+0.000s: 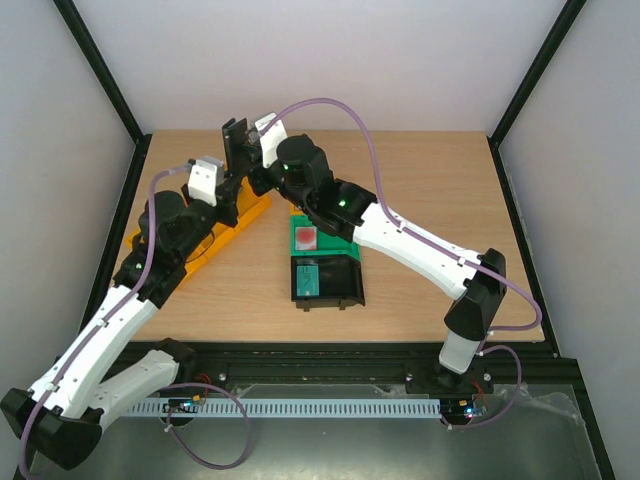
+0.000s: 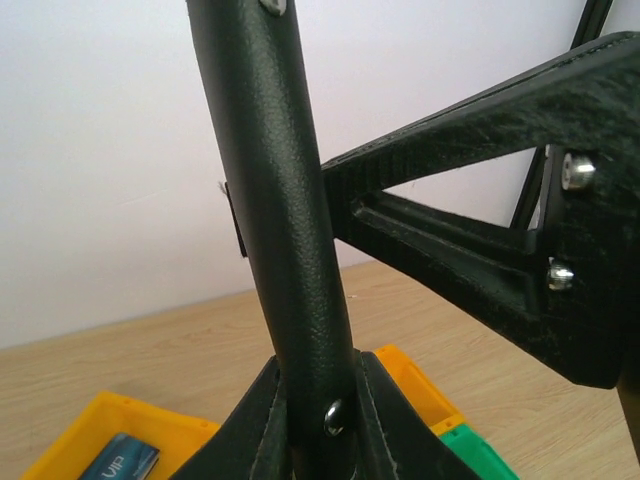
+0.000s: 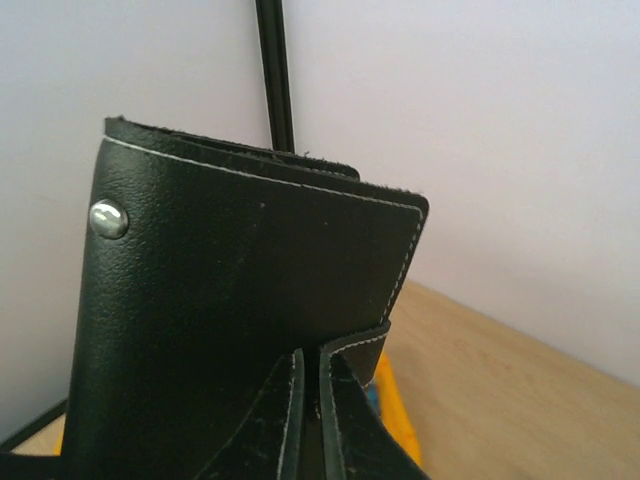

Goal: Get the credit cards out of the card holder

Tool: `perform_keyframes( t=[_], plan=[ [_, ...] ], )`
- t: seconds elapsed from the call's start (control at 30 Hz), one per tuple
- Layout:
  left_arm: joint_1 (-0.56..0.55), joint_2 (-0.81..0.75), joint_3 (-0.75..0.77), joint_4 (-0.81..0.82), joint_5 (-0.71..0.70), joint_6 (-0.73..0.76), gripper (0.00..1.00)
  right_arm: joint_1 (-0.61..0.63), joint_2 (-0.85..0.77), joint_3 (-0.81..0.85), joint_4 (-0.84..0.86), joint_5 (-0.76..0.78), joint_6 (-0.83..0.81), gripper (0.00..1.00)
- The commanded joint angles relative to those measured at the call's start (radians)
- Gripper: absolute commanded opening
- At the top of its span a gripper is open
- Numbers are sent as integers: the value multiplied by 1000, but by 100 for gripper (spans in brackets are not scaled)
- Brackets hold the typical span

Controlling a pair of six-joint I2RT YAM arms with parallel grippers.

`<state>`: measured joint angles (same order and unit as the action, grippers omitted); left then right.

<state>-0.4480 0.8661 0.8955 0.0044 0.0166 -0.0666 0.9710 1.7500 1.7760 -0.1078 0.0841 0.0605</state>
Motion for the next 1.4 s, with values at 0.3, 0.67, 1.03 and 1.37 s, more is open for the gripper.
perform_keyframes(
  t=[0.3, 0.67, 1.03, 1.37],
  plan=[
    [-28, -39, 17, 84, -5, 88, 2, -107, 27, 2, -172, 64, 119, 2],
    [98, -84, -20, 110, 391, -136, 2, -488, -303, -359, -92, -453, -22, 9],
    [137, -67, -43, 439, 964, -257, 2, -541, -398, -384, 386, -1249, 391, 54],
    [112, -37, 10, 400, 1008, -201, 2, -423, -373, -301, 207, -1308, 247, 56]
  ],
)
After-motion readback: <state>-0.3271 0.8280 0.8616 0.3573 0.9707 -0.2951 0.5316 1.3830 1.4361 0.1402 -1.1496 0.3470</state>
